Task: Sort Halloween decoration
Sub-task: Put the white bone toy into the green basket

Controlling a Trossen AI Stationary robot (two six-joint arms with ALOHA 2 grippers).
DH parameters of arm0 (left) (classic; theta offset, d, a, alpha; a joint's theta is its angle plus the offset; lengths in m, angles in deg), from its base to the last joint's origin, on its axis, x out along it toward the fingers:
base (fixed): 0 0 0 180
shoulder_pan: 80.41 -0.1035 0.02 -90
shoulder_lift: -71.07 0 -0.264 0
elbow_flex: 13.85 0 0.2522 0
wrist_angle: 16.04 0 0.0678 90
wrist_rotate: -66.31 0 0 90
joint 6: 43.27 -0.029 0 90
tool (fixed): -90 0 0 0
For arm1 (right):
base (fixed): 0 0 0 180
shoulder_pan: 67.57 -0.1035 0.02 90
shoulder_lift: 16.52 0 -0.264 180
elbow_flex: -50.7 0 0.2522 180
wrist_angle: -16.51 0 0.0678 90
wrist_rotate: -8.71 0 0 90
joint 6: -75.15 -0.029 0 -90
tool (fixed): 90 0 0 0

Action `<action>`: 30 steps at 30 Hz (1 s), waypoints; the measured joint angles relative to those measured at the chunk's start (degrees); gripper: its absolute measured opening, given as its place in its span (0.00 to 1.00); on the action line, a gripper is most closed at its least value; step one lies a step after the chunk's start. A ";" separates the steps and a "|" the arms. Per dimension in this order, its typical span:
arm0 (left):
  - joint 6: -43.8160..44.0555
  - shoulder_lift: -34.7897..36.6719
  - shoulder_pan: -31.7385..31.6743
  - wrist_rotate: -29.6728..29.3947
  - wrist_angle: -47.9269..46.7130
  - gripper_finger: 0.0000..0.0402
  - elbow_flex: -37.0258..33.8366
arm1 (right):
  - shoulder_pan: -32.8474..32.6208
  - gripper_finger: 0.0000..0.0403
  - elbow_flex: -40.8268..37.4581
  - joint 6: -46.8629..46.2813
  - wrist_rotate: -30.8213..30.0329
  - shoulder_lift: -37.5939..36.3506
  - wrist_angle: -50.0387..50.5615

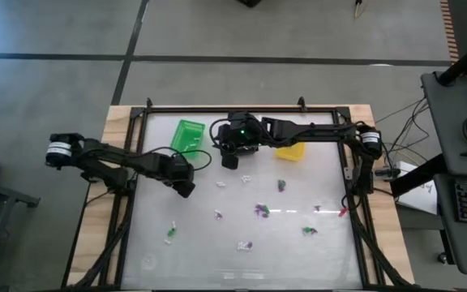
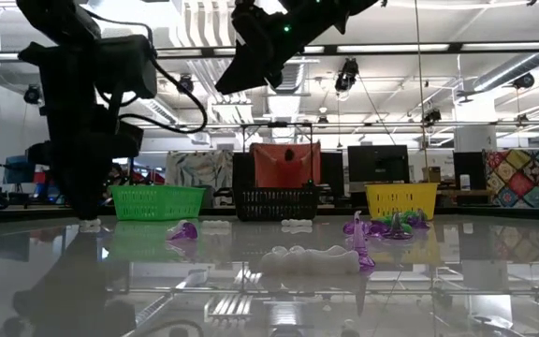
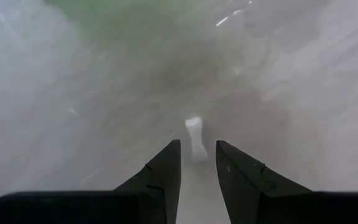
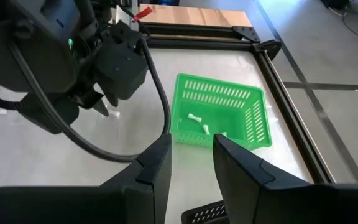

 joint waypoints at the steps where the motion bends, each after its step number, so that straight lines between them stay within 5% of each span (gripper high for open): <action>1: -0.09 -0.46 0.00 -0.22 0.14 0.21 0.00 | -0.02 0.27 -0.03 0.00 0.02 0.00 -0.01; 17: -2.60 -2.60 -0.02 -0.21 2.62 0.01 0.13 | -0.77 0.27 -0.66 0.01 0.02 -0.16 1.82; 22: -7.29 2.61 0.20 -0.20 2.96 0.00 2.14 | -1.60 0.25 -0.70 0.00 0.02 -1.32 6.60; 30: -22.97 15.40 -1.09 -9.37 9.11 0.00 6.35 | -3.18 0.25 -7.36 -2.08 0.04 -6.93 7.46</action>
